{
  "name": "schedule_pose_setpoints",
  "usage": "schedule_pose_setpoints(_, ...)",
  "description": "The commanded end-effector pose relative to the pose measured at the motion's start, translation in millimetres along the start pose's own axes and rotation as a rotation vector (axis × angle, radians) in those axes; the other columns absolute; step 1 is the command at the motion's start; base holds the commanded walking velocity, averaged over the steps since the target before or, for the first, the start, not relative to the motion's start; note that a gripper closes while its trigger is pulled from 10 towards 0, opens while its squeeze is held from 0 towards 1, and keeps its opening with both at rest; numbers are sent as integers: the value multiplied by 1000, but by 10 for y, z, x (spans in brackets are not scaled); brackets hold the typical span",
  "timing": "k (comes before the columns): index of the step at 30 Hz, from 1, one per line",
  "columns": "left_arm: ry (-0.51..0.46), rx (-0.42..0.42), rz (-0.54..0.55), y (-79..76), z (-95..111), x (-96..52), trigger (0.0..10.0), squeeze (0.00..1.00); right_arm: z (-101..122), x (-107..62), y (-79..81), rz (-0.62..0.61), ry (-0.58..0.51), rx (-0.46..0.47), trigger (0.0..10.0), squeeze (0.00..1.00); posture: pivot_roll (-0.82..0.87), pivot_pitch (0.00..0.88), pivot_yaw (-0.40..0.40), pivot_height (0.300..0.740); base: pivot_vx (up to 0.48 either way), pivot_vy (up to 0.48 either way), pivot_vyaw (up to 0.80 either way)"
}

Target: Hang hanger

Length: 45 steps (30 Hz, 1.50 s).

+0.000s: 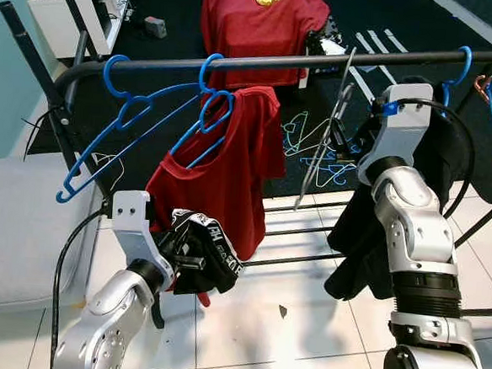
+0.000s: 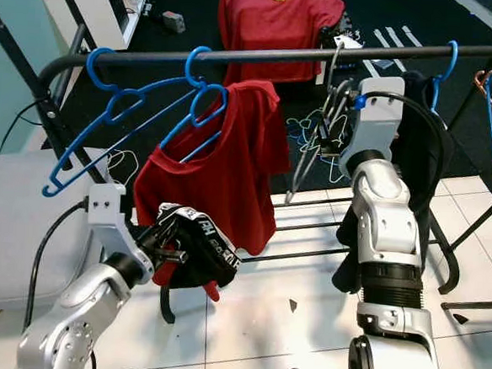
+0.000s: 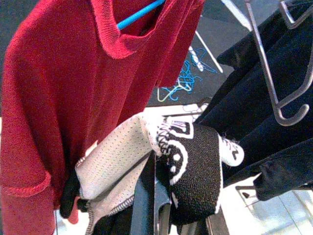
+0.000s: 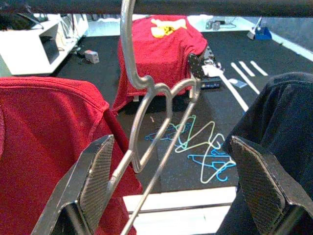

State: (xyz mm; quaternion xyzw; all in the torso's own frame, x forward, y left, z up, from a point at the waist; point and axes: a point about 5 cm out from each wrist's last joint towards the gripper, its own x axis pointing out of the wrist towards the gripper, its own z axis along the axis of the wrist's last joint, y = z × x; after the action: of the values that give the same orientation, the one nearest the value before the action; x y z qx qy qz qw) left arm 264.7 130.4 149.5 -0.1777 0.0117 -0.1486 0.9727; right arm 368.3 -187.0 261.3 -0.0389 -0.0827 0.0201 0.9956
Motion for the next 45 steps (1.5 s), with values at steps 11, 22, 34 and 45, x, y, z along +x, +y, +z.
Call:
schedule_pose_setpoints(11,5,30,7,116,32,10,10000,0,-37,318,-29,53,34,45,10000,0,-22,187,79,740,0,0,0)
schedule_pose_setpoints(22,-21,54,69,243,91,-64,10000,0,-31,425,-63,103,81,7,10000,0,-15,189,30,740,0,0,0)
schedule_pose_setpoints(34,-34,65,112,329,120,-83,10000,0,-56,483,-170,141,122,-56,0,0,-19,180,15,740,0,0,0)
schedule_pose_setpoints(45,-45,61,104,331,130,12,10000,0,-94,464,-295,126,142,-88,0,0,-35,153,20,740,0,0,0)
